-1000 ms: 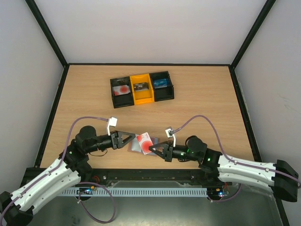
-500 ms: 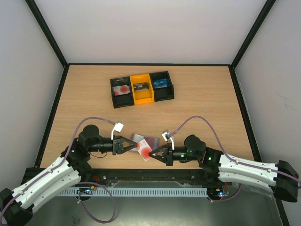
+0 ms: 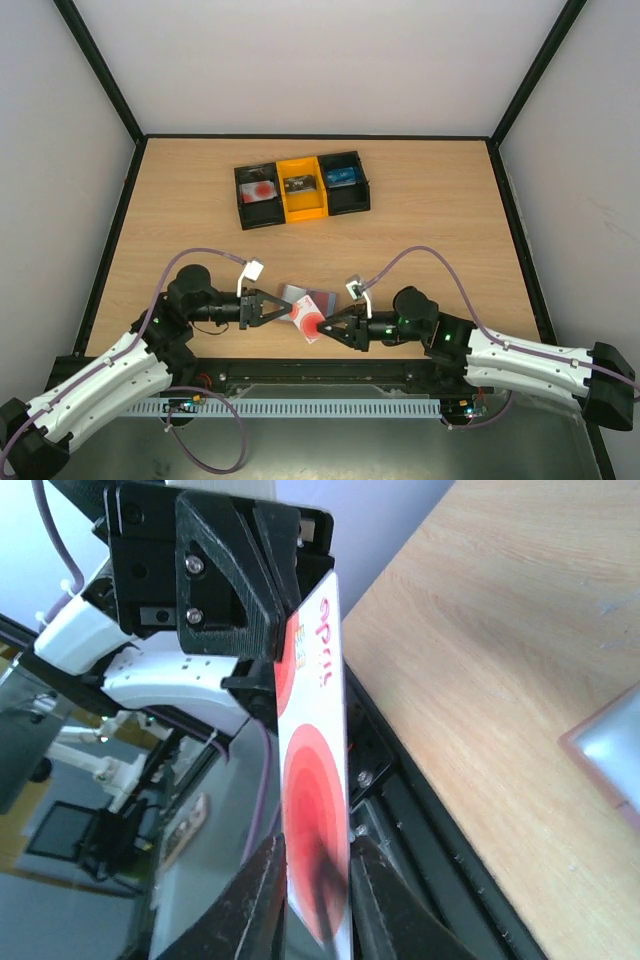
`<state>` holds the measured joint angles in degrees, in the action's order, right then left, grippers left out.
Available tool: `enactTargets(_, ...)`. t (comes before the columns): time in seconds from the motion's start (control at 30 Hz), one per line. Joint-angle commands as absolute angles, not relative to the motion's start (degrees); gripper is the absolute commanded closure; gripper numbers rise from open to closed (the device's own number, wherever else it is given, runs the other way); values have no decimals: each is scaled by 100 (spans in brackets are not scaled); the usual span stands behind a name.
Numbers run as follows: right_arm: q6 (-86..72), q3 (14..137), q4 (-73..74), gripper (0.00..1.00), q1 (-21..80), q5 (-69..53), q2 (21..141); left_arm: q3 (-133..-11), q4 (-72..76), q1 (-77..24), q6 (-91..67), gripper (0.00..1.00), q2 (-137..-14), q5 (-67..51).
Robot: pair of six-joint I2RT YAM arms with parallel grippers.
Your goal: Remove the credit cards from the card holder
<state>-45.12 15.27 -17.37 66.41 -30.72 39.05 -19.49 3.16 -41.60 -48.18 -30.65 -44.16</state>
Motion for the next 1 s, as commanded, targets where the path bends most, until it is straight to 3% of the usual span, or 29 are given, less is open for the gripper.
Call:
enactTargets(0.0,-4405,1619,-1426,74,6671,-2574,3641,-1951,345,-4175,-4818,97,-2997,-4199)
enactTargets(0.13,-4429,1614,-1102,28,6671,-1999,3327,-1936,427,-4175,-5036,97,-2997,-3757)
enactTargets(0.2,-4430,1609,-965,0,6671,-1748,3154,-1977,372,-4175,-5082,97,-2978,-3487)
enactTargets(0.5,-4661,1562,-561,2,6672,-672,2555,-2321,-477,-4166,-5085,97,-2647,-885)
enactTargets(0.73,-4964,1335,-1011,2,6675,-643,2720,-2777,-846,-4063,-4983,97,-3081,1658)
enactTargets(0.97,-5115,1356,-1418,2,6675,-761,3133,-3164,-27,-3562,-4372,97,-3990,2576)
